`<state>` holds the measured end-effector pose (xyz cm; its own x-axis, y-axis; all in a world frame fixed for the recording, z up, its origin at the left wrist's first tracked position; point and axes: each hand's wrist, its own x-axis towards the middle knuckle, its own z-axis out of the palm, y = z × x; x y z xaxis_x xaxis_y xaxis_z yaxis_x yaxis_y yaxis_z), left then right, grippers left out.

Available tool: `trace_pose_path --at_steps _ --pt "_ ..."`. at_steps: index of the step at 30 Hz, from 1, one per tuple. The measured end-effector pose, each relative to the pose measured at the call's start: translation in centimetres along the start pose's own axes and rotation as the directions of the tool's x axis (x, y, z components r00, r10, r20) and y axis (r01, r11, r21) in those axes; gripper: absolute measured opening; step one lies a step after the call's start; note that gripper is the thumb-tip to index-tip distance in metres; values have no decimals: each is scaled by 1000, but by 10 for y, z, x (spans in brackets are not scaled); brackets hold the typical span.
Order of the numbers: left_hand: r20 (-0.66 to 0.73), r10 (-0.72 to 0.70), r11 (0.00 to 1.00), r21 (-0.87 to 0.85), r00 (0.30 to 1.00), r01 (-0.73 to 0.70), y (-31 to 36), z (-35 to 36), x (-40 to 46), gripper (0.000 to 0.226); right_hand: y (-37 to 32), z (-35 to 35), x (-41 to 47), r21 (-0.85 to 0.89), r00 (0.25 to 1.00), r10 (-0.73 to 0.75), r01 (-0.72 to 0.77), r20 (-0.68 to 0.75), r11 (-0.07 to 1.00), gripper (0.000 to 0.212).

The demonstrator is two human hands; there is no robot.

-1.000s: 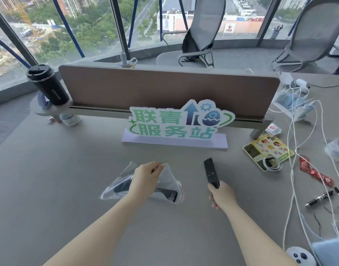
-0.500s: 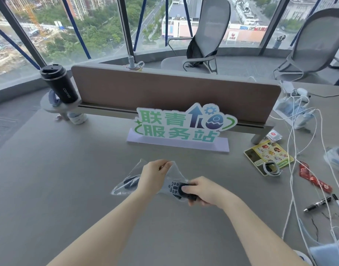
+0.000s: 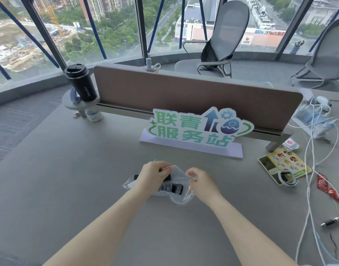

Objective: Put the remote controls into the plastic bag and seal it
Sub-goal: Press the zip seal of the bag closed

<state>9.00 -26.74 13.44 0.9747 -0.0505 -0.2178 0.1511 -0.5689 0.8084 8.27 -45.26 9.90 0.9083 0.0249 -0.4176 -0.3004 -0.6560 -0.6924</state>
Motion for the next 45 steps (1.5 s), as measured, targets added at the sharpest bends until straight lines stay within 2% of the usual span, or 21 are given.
trace_pose_path --at_steps 1,4,6,8,10,12,15,18,20,22,23,25,27,29,30,32,33,34,36,39,45 --pt "26 -2 998 60 1000 0 1 -9 -1 19 -6 -3 -1 37 1000 -2 3 -27 999 27" --pt "158 -60 939 344 986 3 10 -46 -7 45 -33 -25 -8 246 996 24 -2 -88 969 31" --pt "251 -166 821 570 954 -7 15 -67 -14 43 -57 -41 -15 386 992 38 13 -124 922 33" --pt "299 -282 772 635 911 31 21 -84 -20 36 -82 -52 -23 472 990 20 48 -139 880 34" --pt "319 -325 831 546 890 107 25 -102 -19 30 -103 -60 -32 507 987 7 76 -159 859 33" --pt "276 -286 907 388 918 166 33 -119 -13 23 -117 -68 -41 539 982 12 94 -190 837 31" --pt "212 -147 987 -31 966 157 46 -134 -9 11 -131 -85 -54 602 976 29 110 -217 791 29" --pt "193 -22 912 -398 981 98 53 -136 -12 11 -139 -98 -63 664 974 39 123 -223 737 27" --pt "203 69 823 -565 977 59 52 -135 -12 34 -141 -104 -68 711 973 48 131 -226 691 26" --pt "154 147 775 -631 977 -18 51 -130 -14 50 -141 -110 -73 752 969 60 145 -238 643 25" --pt "92 168 772 -632 982 -73 50 -126 -14 47 -141 -112 -75 768 967 63 154 -245 622 24" --pt "-83 152 775 -608 985 -171 54 -118 -15 28 -141 -115 -80 788 965 61 170 -254 591 23" --pt "-202 120 778 -589 972 -218 61 -112 -15 13 -140 -119 -85 787 957 61 195 -282 586 22" --pt "-252 125 775 -579 960 -253 69 -108 -15 11 -136 -124 -89 731 931 64 240 -361 639 21" --pt "-267 142 778 -565 953 -275 74 -107 -16 9 -134 -127 -91 628 891 47 280 -451 726 20" --pt "-269 192 795 -522 944 -310 87 -104 -16 3 -129 -131 -92 226 750 -79 295 -657 928 14" --pt "-249 218 804 -502 944 -319 94 -102 -17 2 -129 -130 -94 30 686 -187 291 -703 956 11" --pt "-225 238 816 -482 945 -320 100 -100 -16 8 -131 -128 -95 -94 662 -292 319 -690 943 8" --pt "-171 257 839 -449 951 -308 109 -95 -15 18 -138 -115 -92 -202 688 -461 427 -561 882 15" --pt "-104 294 873 -376 950 -311 115 -95 -13 20 -148 -97 -86 -242 737 -550 494 -394 835 23" --pt "-87 294 915 -261 952 -307 111 -114 -18 8 -166 -81 -80 -237 757 -530 474 -383 848 7"
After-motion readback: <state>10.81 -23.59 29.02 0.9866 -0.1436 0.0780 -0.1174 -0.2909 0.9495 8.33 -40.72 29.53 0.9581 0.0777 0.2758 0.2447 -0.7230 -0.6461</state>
